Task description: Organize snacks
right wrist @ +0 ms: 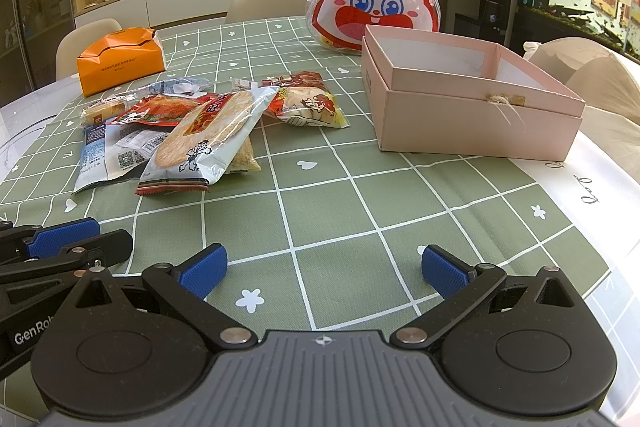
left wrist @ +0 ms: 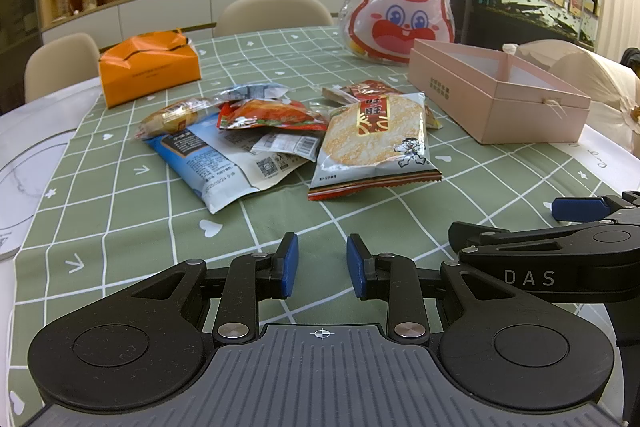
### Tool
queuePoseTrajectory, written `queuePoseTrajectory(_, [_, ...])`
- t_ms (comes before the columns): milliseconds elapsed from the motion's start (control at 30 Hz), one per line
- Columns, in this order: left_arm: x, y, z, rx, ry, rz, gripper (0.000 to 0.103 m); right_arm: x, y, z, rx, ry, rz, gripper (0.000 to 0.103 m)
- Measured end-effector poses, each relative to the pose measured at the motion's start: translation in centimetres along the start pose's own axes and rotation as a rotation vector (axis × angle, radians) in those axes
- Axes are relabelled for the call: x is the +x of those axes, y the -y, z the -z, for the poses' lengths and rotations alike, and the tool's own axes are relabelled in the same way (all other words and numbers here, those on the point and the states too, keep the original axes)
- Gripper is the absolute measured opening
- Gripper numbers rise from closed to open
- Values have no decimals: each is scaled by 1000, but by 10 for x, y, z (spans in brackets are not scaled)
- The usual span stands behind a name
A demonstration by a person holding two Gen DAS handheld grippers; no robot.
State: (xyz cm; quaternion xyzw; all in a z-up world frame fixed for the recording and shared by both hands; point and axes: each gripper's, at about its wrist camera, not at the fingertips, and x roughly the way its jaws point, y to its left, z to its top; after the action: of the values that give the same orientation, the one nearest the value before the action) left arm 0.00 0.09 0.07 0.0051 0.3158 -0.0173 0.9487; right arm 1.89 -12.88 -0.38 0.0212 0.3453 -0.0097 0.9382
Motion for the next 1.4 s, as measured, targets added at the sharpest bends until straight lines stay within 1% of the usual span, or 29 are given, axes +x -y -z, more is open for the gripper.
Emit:
queuePoseTrajectory(300, [0, 0, 0, 0, 0, 0, 31, 1, 0, -1, 0, 0, 0, 103])
queuePoseTrajectory(433, [0, 1, 0, -2, 0, 1, 30, 2, -1, -1, 13, -1, 19, 103])
queuePoseTrajectory(767, [1, -2, -1, 0, 0, -1, 30, 4, -2, 1, 12, -1, 14, 103])
queuePoseTrajectory(800, [1, -1, -1, -2, 0, 1, 30, 3, -1, 0, 6, -16, 6, 103])
queuePoseTrajectory(900, [-3, -5, -1, -13, -9, 17, 30, 1, 0, -12, -2, -109, -5, 103])
queuePoseTrajectory(967, [-6, -12, -7, -72, -51, 51, 30, 0, 2, -15, -14, -161, -20, 103])
queuePoseTrajectory(1000, [-9, -18, -12, -119, -74, 88, 30, 0, 3, -16, -25, -178, -28, 103])
queuePoseTrajectory(1067, [-15, -25, -22, -152, -63, 118, 30, 0, 5, -16, -49, -198, -50, 103])
queuePoseTrajectory(1133, [-27, -30, -38, -129, -24, 110, 30, -1, 5, -17, -75, -220, -70, 103])
queuePoseTrajectory(1200, [-30, -36, -54, -101, -23, 96, 30, 0, 5, -24, -95, -257, -115, 102])
queuePoseTrajectory(1233, [-27, -42, -61, -103, -48, 95, 30, -2, 8, -29, -69, -249, -142, 94])
queuePoseTrajectory(1267, [-22, -49, -67, -120, -75, 108, 30, -5, 11, -34, -30, -224, -157, 91])
queuePoseTrajectory(1300, [-16, -59, -74, -150, -104, 138, 30, -10, 15, -41, 16, -182, -160, 91])
queuePoseTrajectory(1367, [-3, -69, -82, -181, -139, 187, 30, -16, 21, -55, 74, -103, -143, 91])
queuePoseTrajectory(1400, [3, -73, -87, -193, -157, 199, 30, -18, 23, -64, 90, -72, -129, 91])
